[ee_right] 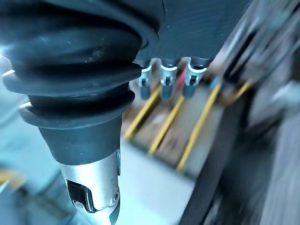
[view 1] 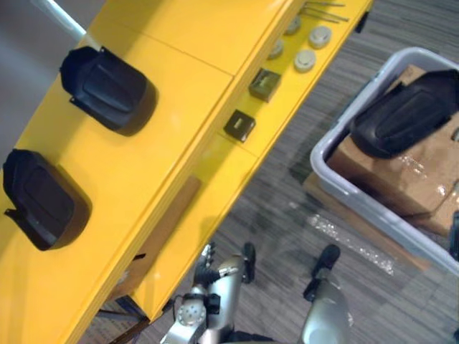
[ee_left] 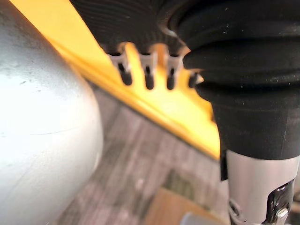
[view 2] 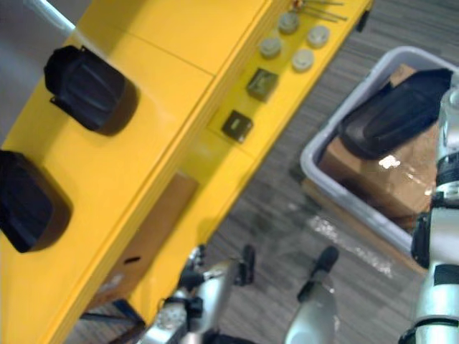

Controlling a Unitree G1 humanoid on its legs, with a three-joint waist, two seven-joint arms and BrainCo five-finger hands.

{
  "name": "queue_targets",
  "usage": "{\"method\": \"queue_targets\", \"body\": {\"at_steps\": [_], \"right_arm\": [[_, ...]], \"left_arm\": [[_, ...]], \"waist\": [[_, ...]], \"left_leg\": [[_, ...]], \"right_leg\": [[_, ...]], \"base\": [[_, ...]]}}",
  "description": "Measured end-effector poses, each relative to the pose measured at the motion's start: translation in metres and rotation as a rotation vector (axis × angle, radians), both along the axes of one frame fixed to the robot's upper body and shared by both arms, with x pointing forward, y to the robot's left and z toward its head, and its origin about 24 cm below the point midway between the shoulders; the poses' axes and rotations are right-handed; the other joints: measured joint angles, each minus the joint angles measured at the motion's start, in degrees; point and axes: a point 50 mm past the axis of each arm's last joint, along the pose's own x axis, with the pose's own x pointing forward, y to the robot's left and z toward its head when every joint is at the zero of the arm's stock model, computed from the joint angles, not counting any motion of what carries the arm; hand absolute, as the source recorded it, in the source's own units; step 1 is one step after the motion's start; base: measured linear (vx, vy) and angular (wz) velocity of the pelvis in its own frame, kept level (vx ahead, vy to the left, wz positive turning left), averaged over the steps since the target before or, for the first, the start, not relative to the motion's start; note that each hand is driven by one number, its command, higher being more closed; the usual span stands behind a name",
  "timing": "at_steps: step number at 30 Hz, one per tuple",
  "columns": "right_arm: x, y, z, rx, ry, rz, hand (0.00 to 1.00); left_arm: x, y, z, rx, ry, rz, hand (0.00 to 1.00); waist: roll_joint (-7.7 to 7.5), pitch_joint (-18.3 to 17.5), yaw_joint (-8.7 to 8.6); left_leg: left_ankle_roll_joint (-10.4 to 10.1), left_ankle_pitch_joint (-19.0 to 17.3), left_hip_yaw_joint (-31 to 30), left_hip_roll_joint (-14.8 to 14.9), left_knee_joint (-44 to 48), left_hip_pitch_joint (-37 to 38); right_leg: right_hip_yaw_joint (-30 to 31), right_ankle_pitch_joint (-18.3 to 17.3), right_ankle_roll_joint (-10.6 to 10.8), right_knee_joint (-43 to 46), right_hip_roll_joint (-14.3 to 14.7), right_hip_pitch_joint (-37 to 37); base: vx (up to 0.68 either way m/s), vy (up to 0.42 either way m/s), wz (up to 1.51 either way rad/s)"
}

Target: Walk over and take plastic housings, then place them on the shelf

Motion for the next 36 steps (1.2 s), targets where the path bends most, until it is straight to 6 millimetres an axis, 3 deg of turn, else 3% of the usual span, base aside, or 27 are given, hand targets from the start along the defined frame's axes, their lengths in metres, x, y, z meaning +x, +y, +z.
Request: {"method": "queue_targets", "body": {"at_steps": [3, 8, 10, 12, 15, 17, 26, 36], "right_arm": [[0.018, 0.017, -0.013, 0.030, 0.090, 0.185, 0.00], [0.035, 0.028, -0.035, 0.110, 0.234, 0.373, 0.00], [0.039, 0.028, -0.045, 0.145, 0.294, 0.393, 0.00], [0.043, 0.025, -0.066, 0.196, 0.383, 0.400, 0.00], [0.047, 0.027, -0.092, 0.247, 0.475, 0.404, 0.00], [0.048, 0.029, -0.100, 0.284, 0.487, 0.423, 0.00], [0.050, 0.036, -0.100, 0.292, 0.463, 0.429, 0.00], [0.044, 0.031, -0.112, 0.338, 0.453, 0.377, 0.00]], "left_arm": [[0.000, 0.000, 0.000, -0.002, -0.002, -0.006, 0.00], [0.003, -0.002, 0.002, -0.005, -0.012, -0.011, 0.00], [0.004, -0.002, 0.002, -0.004, -0.013, -0.012, 0.00], [0.008, -0.002, 0.003, -0.003, -0.017, -0.022, 0.00], [0.010, -0.002, 0.002, -0.002, -0.016, -0.038, 0.00], [0.011, -0.002, 0.003, -0.003, -0.018, -0.040, 0.00], [0.017, 0.001, 0.002, 0.018, -0.018, -0.037, 0.00], [0.020, 0.002, -0.001, 0.048, 0.010, -0.023, 0.00]], "waist": [[-0.02, 0.0, 0.21], [0.01, 0.0, 1.60], [0.01, 0.0, 1.99], [0.02, 0.0, 3.02], [0.03, 0.0, 3.24], [0.03, 0.0, 3.48], [0.05, 0.0, 4.11], [0.01, 0.0, 2.59]], "left_leg": [[-0.2, 0.1, -0.1, 0.2, -0.5, 0.1], [-0.4, 0.3, -0.4, 0.2, -1.4, 0.5], [-0.4, 0.3, -0.6, 0.2, -1.5, 0.5], [-0.4, 0.3, -0.7, -0.1, -1.7, 0.4], [-0.4, 0.3, -1.5, -0.7, -1.4, 0.3], [-0.4, 0.3, -1.5, -0.8, -1.2, -0.1], [-0.4, 0.1, -0.4, -0.5, -0.5, -1.5], [-0.1, -2.1, 2.8, 0.8, 2.7, -2.6]], "right_leg": [[-0.1, 0.0, 0.0, -0.2, 0.3, 0.0], [-0.4, 0.0, 0.0, 0.1, 0.3, 0.0], [-0.8, 0.0, 0.0, 0.2, 0.2, 0.0], [-1.1, -0.3, 0.1, 0.7, -0.1, -0.1], [-1.6, -1.6, 0.1, 2.7, -0.9, -0.4], [-1.6, -1.8, 0.2, 3.2, -1.1, -1.0], [-0.1, -1.9, 0.1, 4.3, -1.1, -3.6], [3.4, -1.8, 0.2, 5.1, -0.3, -6.2]], "base": [[0.00, 0.000, 0.00], [0.01, 0.017, 0.01], [0.00, 0.045, 0.05], [-0.01, 0.052, 0.07], [-0.01, 0.062, 0.15], [-0.02, 0.051, 0.04], [-0.03, 0.039, -0.07], [-0.05, 0.059, -0.18]]}}
